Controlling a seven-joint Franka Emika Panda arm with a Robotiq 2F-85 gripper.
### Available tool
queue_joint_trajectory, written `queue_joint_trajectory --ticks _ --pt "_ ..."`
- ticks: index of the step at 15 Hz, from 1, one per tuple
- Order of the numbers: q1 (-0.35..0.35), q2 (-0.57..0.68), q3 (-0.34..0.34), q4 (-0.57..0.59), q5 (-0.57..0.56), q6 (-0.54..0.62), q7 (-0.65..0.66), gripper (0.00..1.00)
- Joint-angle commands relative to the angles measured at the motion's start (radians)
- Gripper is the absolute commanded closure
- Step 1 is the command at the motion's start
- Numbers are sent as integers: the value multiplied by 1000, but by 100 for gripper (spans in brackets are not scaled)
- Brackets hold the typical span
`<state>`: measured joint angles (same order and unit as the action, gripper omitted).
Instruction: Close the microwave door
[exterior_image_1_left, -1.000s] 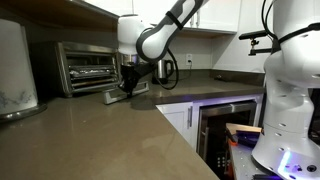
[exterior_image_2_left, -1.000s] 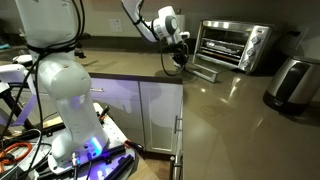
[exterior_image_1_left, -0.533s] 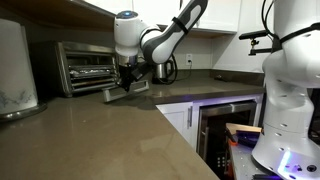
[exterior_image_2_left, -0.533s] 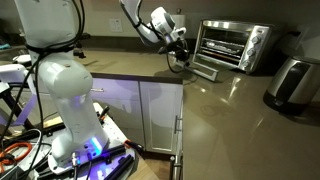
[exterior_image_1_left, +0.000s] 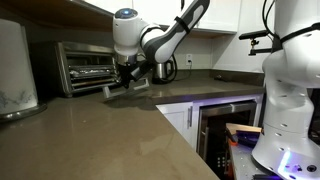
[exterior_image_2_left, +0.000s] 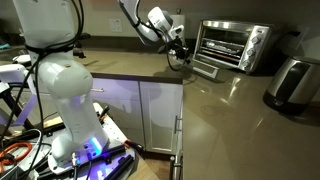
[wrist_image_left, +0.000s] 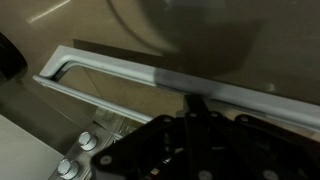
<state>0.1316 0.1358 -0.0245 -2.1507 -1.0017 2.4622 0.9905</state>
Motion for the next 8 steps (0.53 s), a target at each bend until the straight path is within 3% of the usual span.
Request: queue_joint_trajectory --ticks 1,8 --pt "-26 -46 19 -5 30 -28 -61 100" --pt "-60 -83 11 -1 47 -30 -127 100"
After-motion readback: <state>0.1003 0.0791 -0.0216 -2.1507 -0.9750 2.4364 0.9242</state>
